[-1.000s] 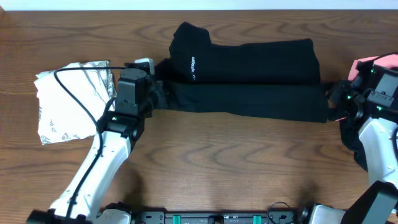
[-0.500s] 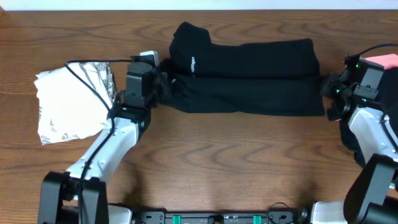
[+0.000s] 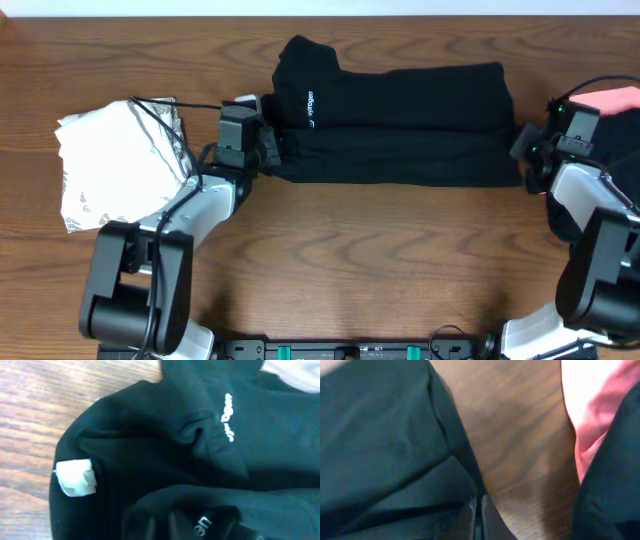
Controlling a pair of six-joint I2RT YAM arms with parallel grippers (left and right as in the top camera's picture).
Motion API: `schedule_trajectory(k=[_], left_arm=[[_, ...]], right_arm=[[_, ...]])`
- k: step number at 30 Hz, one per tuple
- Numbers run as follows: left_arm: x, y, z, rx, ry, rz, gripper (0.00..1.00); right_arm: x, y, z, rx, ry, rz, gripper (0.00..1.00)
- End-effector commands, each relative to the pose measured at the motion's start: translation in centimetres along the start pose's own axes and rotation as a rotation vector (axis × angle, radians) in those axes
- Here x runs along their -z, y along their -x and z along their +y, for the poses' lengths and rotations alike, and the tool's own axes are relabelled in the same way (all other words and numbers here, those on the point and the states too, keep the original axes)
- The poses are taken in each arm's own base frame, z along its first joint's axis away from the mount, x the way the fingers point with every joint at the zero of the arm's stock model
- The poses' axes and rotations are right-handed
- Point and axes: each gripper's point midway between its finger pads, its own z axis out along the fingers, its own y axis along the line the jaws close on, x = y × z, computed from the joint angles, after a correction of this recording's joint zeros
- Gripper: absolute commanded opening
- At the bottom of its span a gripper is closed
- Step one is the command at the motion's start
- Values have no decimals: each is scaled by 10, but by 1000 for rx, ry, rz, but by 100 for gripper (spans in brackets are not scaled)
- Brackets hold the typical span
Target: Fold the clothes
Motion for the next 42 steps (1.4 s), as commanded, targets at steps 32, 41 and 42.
schedule_trajectory(k=[32, 41, 42], left_arm=[[37, -35, -22, -62, -59, 199, 7], [34, -39, -23, -95, -25, 194, 7], [34, -36, -17, -104, 9, 181, 7]], right_arm=[[31, -46, 38, 92, 136, 214, 17], [22, -47, 31, 101, 93, 213, 15], [20, -50, 29, 101, 89, 223, 15]])
